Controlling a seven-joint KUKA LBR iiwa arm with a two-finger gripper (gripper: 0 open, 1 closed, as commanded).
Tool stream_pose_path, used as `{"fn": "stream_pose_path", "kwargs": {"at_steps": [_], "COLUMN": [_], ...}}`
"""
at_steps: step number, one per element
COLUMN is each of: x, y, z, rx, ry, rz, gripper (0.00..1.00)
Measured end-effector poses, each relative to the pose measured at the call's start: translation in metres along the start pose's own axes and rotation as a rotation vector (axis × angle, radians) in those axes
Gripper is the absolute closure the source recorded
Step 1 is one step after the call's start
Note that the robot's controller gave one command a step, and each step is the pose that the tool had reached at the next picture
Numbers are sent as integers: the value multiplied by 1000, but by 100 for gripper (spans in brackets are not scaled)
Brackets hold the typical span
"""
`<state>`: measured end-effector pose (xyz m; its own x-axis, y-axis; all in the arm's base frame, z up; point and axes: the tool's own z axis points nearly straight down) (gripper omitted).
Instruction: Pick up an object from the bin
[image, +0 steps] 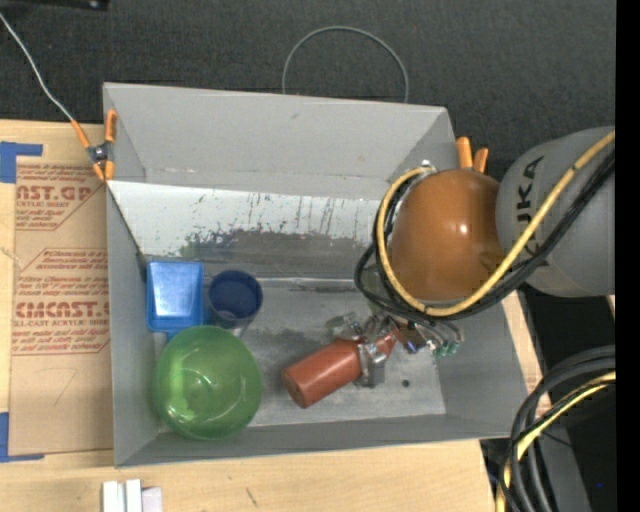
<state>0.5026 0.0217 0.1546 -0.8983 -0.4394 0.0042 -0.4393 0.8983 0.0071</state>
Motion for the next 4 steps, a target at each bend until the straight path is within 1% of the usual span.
{"fn": "stream_pose_path", "kwargs": {"at_steps": [1,2,3,4], "x": [-29,-20,-46,-11], "y": [-9,-8,-18,-15], "z": [68,3,64,-90], "rx": [5,-1,6,0], "ry": [-15,-1,-19,-4], "rz": [-27,-10,-49,-32], "gripper": [100,100,100,100]}}
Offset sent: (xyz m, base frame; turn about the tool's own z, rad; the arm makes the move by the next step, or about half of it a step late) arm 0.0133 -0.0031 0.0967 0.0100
